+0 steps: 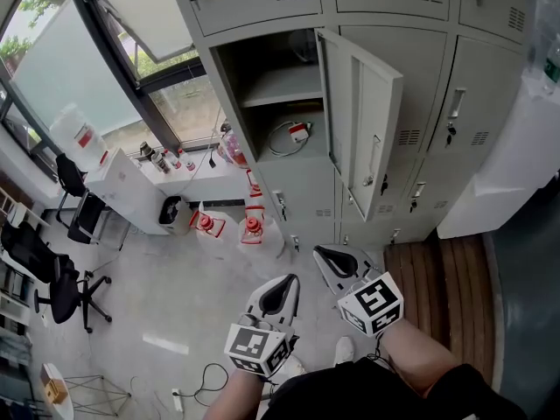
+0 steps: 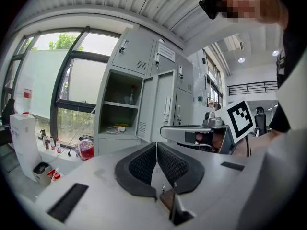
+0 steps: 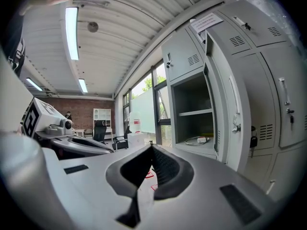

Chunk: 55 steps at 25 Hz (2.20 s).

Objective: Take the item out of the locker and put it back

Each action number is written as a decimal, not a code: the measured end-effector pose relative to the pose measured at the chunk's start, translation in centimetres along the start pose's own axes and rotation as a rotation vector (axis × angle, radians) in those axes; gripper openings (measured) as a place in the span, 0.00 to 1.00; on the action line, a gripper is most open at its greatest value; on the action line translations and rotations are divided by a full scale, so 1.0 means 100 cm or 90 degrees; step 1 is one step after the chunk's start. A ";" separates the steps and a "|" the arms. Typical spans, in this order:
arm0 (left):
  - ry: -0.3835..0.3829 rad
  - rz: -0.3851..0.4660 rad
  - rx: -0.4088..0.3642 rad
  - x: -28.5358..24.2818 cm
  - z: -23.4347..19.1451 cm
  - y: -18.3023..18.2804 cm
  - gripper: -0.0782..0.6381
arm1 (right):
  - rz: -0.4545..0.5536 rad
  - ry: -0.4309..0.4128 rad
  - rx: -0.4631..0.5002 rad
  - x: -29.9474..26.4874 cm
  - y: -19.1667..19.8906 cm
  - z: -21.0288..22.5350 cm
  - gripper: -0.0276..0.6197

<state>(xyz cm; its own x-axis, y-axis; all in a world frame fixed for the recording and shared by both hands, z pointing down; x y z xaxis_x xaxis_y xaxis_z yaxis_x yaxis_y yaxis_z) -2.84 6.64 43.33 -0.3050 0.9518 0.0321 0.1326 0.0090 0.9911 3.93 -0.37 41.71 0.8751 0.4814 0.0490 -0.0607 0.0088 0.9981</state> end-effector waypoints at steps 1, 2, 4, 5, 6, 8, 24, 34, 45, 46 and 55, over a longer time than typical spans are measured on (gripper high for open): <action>-0.005 0.000 0.001 -0.004 0.002 0.000 0.13 | 0.001 -0.004 0.000 0.001 0.000 0.004 0.12; -0.010 0.001 0.000 -0.007 0.004 0.000 0.13 | 0.002 -0.007 0.000 0.002 -0.001 0.008 0.12; -0.016 0.006 -0.004 -0.014 0.007 -0.002 0.13 | 0.004 -0.013 0.000 0.003 -0.002 0.016 0.12; -0.019 0.007 -0.004 -0.018 0.008 -0.002 0.13 | 0.005 -0.016 0.001 0.003 -0.003 0.019 0.12; -0.021 0.008 -0.004 -0.021 0.010 -0.003 0.13 | 0.006 -0.018 0.001 0.003 -0.004 0.023 0.12; -0.021 0.009 -0.007 -0.027 0.013 -0.004 0.13 | 0.008 -0.020 -0.001 0.003 -0.005 0.029 0.12; -0.009 0.028 -0.016 -0.085 -0.016 -0.016 0.13 | 0.026 0.010 -0.005 -0.020 -0.013 0.063 0.12; 0.023 0.025 -0.024 -0.139 -0.083 -0.020 0.13 | 0.026 0.061 0.003 -0.073 -0.009 0.086 0.12; 0.046 0.003 -0.032 -0.211 -0.154 -0.013 0.14 | -0.004 0.113 0.008 -0.125 0.005 0.119 0.12; 0.049 -0.001 -0.030 -0.218 -0.159 -0.011 0.14 | -0.006 0.118 0.007 -0.129 0.007 0.122 0.12; 0.067 -0.023 -0.033 -0.267 -0.194 -0.002 0.17 | -0.020 0.158 -0.006 -0.160 0.022 0.144 0.12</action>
<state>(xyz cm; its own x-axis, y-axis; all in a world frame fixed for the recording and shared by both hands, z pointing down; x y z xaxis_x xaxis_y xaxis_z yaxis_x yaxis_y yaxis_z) -13.06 -24.70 44.83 -0.4061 0.9138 0.0076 0.0712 0.0234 0.9972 -3.29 -20.67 43.61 0.7323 0.6810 0.0064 -0.0409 0.0346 0.9986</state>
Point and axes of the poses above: the fingertips, and each gripper's own axes: x backward along the fingers, z to its right, y out of its underside, the point moved 3 cm from there along x, backward along the fingers, and after that the axes turned 11 degrees about z, right-handed, at the moved point
